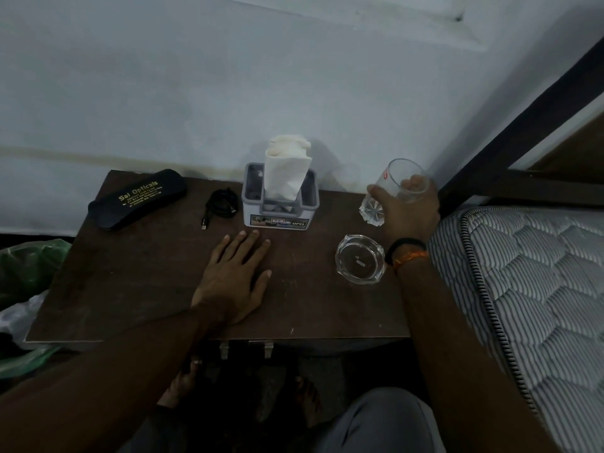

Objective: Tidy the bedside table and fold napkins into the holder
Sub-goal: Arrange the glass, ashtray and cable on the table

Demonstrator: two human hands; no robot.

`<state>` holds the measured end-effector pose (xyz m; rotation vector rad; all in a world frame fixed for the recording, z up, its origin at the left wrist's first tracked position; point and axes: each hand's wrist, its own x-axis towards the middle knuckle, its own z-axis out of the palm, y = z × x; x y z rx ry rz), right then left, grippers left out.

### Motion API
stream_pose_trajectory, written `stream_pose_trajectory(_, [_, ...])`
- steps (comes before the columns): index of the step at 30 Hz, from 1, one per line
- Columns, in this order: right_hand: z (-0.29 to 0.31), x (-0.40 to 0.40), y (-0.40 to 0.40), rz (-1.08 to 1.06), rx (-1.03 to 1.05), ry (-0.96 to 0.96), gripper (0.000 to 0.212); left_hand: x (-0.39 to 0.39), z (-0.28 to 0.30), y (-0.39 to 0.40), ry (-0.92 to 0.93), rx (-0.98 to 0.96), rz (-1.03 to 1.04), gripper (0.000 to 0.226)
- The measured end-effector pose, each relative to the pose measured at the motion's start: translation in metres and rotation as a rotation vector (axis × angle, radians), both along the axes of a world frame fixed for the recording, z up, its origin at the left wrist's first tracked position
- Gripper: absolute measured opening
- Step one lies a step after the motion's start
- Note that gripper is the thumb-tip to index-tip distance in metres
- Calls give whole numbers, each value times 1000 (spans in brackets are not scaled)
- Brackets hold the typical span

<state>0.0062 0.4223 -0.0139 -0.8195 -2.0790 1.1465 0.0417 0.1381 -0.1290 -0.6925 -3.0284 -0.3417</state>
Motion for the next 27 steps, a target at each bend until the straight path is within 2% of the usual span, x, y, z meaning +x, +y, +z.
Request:
stream_pose_trajectory(5, [5,35,-9,46,12,45,68,1,4,0,-9,-11,-3,66])
stream_pose_trajectory(10, [-16,60,-14,68,31,-69,71,1,3,0,-2,-7,-10,65])
stream_pose_trajectory(20, [-40,70,-17,88,65,-159,83,1,0,1,3,-12,-5,65])
stream_pose_trajectory(27, [-48,70,-22,81,47,-136,80,0,0,0,3,1,-8,65])
